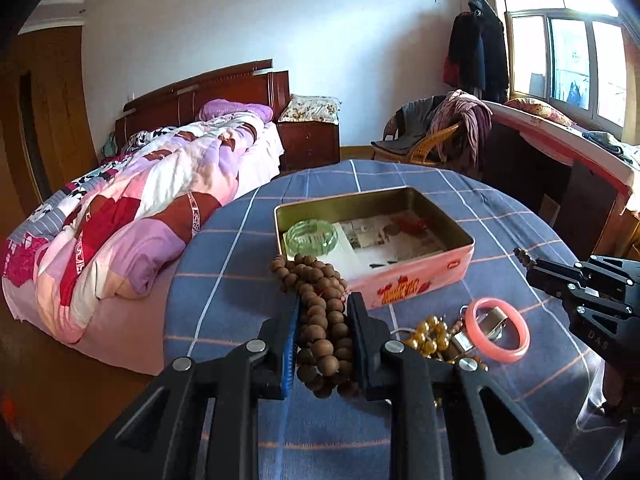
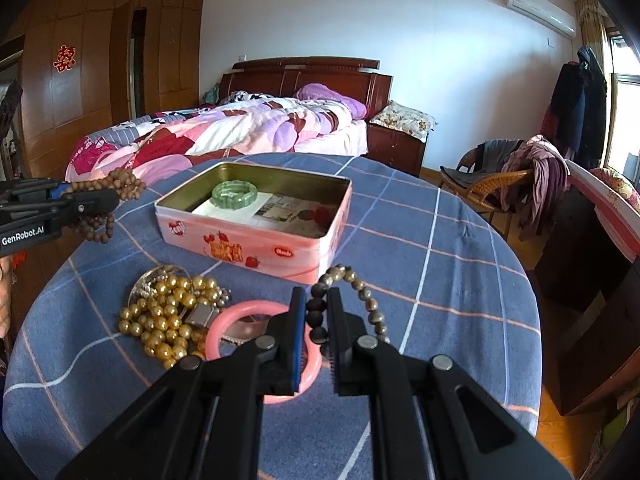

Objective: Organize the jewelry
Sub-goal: 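Carry both bead bracelets up and over the open pink tin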

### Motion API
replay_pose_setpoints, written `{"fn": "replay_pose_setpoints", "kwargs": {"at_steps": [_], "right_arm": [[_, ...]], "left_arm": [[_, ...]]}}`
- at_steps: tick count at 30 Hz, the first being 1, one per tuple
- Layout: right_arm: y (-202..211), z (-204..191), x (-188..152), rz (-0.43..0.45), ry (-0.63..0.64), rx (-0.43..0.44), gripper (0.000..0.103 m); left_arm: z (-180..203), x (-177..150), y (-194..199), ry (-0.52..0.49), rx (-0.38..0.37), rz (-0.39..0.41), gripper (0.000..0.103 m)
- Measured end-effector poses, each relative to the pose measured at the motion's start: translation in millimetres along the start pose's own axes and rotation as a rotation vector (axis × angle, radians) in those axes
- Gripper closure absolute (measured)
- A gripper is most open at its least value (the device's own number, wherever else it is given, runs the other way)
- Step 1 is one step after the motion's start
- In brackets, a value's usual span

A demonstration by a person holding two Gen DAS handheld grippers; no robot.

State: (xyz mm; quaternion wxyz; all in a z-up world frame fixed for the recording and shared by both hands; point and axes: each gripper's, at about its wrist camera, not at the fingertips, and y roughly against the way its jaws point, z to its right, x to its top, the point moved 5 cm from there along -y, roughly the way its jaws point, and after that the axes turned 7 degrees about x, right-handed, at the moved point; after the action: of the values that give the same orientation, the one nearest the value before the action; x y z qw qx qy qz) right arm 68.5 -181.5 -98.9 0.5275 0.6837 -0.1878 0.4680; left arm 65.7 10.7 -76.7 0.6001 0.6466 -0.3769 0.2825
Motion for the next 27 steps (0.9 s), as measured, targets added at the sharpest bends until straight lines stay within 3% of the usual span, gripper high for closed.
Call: {"fn": "replay_pose_setpoints", "kwargs": {"at_steps": [27], "right_arm": [[-19, -6, 59, 0.04, 0.063, 0.036, 0.091]], "left_arm": [[7, 49, -23, -0.069, 0.02, 0.05, 0.08]]}}
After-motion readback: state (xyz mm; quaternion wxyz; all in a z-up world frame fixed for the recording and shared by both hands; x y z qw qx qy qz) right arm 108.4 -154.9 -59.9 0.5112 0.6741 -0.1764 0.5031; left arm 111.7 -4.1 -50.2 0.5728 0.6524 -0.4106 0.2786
